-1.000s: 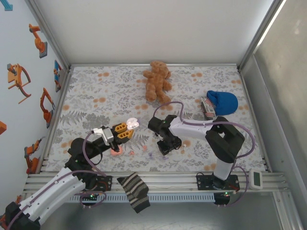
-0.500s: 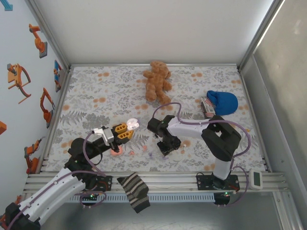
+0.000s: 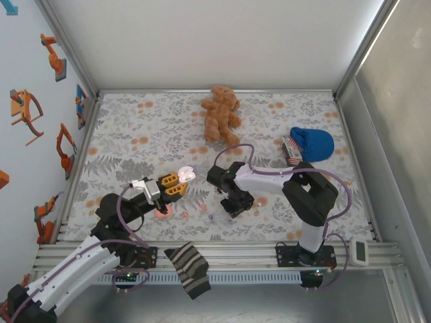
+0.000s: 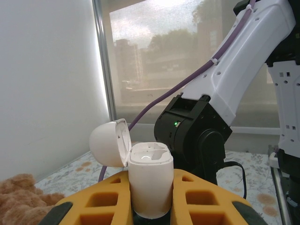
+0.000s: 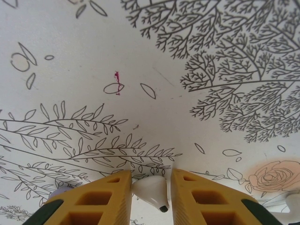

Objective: Insert wireless bluetooth earbuds into charging case

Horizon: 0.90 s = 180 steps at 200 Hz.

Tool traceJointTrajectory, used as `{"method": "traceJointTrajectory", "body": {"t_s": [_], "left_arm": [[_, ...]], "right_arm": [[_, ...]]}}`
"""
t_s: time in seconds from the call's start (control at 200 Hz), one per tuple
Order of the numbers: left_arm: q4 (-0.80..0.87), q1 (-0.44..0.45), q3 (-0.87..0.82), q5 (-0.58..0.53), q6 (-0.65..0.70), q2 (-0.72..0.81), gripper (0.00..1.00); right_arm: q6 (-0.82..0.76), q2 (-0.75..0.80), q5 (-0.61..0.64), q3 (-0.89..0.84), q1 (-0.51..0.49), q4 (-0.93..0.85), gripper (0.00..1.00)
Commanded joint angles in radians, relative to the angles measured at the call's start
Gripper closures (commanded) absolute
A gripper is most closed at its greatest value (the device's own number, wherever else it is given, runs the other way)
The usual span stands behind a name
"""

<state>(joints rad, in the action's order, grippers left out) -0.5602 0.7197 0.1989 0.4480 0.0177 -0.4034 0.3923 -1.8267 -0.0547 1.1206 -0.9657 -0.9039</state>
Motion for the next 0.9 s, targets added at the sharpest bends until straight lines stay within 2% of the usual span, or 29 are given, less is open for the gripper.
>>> {"method": "traceJointTrajectory", "body": {"t_s": [0.0, 0.601, 0.896], "left_arm": [[-0.02, 0.005, 0.009, 0.003, 0.0, -0.001, 0.92], [-0.051, 0.006, 0.033, 0.02, 0.008, -0.058, 0.92], [-0.097, 0.006, 0.04, 0.029, -0.001, -0.096, 0.92]], "right_arm": [[-0.001, 0.002, 0.027, 0.005, -0.003, -0.017, 0.74], [0.004, 0.094, 0.072, 0.013, -0.002, -0.013, 0.78], [0.034, 0.278, 0.135, 0.021, 0.04, -0.013, 0.78]]}}
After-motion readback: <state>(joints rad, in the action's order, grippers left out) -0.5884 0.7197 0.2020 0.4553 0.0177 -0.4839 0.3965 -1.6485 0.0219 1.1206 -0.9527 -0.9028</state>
